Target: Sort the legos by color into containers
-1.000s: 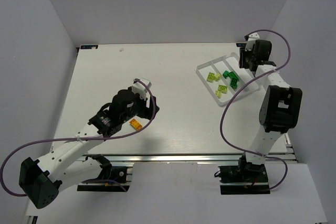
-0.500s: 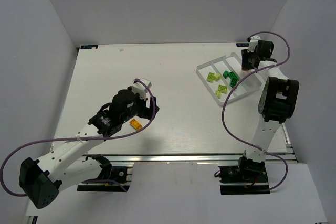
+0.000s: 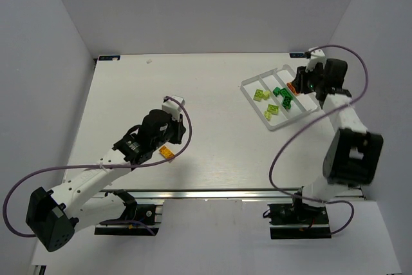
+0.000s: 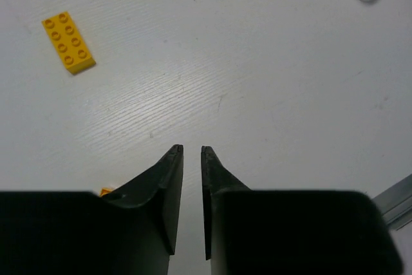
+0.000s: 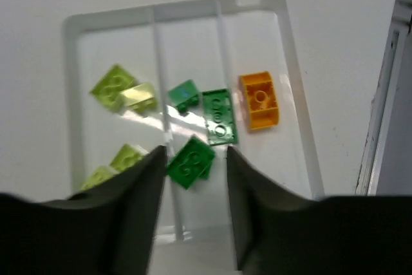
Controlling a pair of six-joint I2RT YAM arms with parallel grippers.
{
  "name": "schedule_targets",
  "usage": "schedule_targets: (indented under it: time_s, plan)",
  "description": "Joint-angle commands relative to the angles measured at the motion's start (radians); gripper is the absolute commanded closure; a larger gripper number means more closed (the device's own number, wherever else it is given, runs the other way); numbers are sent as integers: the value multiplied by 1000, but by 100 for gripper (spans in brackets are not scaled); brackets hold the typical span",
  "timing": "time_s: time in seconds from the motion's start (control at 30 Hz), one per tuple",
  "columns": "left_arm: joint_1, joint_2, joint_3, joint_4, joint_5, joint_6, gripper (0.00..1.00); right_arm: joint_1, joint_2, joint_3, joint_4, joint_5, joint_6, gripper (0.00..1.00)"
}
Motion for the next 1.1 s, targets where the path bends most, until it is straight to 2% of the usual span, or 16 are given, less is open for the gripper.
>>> schedule_targets:
  time_s: [0.0,0.03,0.07,0.1,0.13,0.17,0.2,0.27,0.33,0.37,0.47,0.5,0.77,1.07]
  plan:
    - [4,4,18,-4,-72,-50,75,11,-298,-198,205,-311,41,64]
    - [4,18,23,-4,-79,-58,78,14,-349,-309,239,-378,69,88]
    - [14,54,34,-13,-89,-67,78,12,-430,-353,304,-445,155,94]
    - [23,85,46,-24,-95,-90,79,12,-455,-385,326,-584,203,95]
    - [23,113,76,-52,-112,-103,76,15,-473,-410,348,-648,254,90]
    - [35,146,93,-68,-116,-116,66,22,-495,-445,369,-700,318,84]
    - [44,206,110,-79,-128,-138,52,25,-500,-456,400,-780,415,79]
    - [73,266,156,-105,-165,-153,21,38,-535,-473,382,-799,431,66]
    - [101,347,185,-117,-201,-159,14,45,-576,-485,299,-736,365,55]
    - [110,373,216,-120,-227,-156,12,46,-617,-492,273,-710,338,44]
    - [133,495,279,-134,-245,-144,11,40,-674,-490,179,-642,237,31]
    - [142,528,323,-134,-250,-135,11,40,-682,-487,155,-624,209,29]
    - [162,818,544,-179,-288,-129,14,32,-747,-502,142,-636,196,28]
    - [210,940,681,-231,-339,-138,17,15,-788,-513,142,-655,178,28]
